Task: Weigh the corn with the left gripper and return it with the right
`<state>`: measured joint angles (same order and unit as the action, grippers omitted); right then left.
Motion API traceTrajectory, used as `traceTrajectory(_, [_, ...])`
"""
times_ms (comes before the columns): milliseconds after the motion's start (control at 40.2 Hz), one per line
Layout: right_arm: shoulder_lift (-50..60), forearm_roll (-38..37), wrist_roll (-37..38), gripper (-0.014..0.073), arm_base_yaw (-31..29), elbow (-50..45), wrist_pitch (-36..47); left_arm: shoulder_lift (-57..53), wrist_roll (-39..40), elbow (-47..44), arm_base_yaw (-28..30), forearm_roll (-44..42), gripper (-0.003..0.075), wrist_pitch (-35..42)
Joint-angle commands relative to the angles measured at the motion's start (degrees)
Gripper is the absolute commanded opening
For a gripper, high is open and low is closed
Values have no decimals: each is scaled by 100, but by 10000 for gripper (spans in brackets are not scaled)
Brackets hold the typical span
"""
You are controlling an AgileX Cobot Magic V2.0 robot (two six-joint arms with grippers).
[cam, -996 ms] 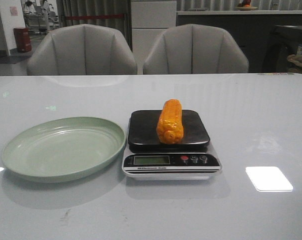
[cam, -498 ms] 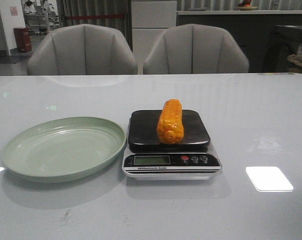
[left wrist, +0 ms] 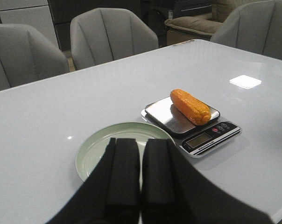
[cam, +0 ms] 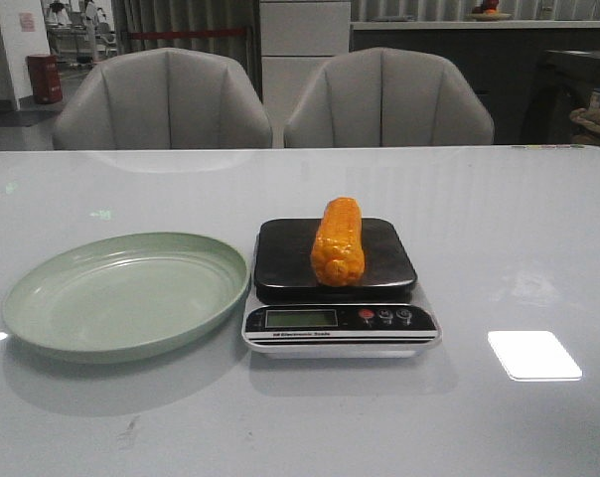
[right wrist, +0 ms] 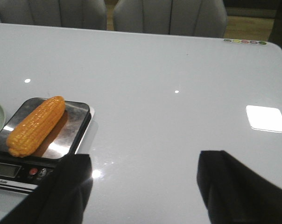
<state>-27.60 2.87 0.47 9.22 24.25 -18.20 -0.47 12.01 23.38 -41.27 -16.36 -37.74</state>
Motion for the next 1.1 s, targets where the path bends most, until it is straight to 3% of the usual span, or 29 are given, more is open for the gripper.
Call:
traceTrajectory(0, [-457,106,-47,595,286,482,413,-68,28,130,-8,-29,121,483])
traceTrajectory(249, [-2089,1220,-47,594,1048,1780,-277,-68,28,130,-8,-29,121,483])
traceTrajectory(647, [-4741,1227,602,586,1651,3870,-1232,-68,28,130,-8,-29,121,483])
traceTrajectory(797, [-5496,832,1056,586,1909,4582,-1630,-68,28,130,-8,-29,121,483])
traceTrajectory(1071, [-6708,-583,2718,586,2490,5907,-2409,-78,28,130,-8,-29,121,483])
